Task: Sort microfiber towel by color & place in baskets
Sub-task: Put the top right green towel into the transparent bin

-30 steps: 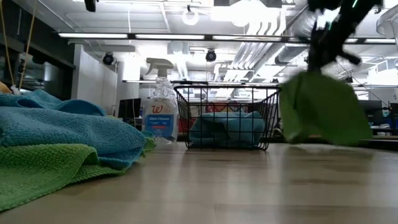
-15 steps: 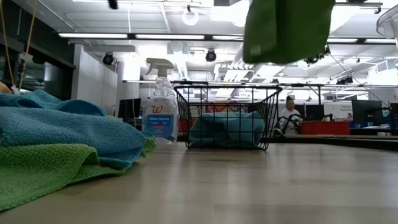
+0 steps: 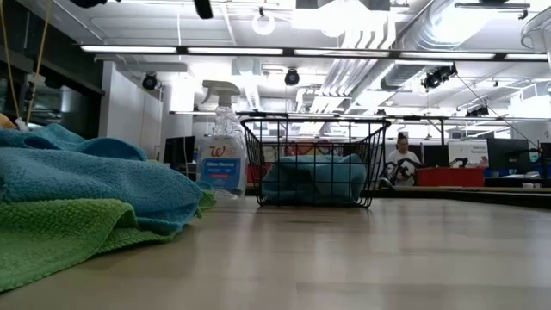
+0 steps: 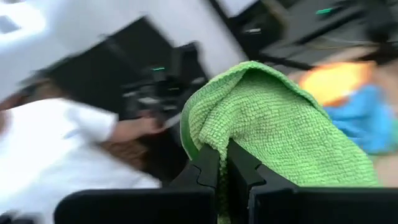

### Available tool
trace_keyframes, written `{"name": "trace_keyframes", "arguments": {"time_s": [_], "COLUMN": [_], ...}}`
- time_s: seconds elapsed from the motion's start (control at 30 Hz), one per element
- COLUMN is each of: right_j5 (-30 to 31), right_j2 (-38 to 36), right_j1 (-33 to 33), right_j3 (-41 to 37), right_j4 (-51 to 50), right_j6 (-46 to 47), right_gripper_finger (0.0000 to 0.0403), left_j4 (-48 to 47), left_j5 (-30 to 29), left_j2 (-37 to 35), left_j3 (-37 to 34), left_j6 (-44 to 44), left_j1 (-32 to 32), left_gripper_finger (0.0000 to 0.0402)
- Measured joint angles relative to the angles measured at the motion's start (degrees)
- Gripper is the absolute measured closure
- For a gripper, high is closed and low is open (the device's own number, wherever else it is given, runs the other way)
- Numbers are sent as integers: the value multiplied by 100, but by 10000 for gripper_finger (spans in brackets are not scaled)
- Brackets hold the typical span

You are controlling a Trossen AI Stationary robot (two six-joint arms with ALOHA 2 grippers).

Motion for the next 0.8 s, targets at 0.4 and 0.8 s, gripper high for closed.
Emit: {"name": "trace_keyframes", "arguments": {"time_s": [0.4,0.8], "right_j5": [2138,1327], "right_j2": [916,1926], "right_j1": [2746,3224], "right_j3": [4,4], "right_j4": [-792,-2381], "right_j6": [1913,4850], "right_gripper_finger": [403,403], "left_j4": [538,533], "left_j5": [-423,-180], "left_j2": [389,388], "left_j3": [0,0], "left_j6": [-3,398], "left_j1": [-226,-176], "left_gripper_finger": [140,140]}}
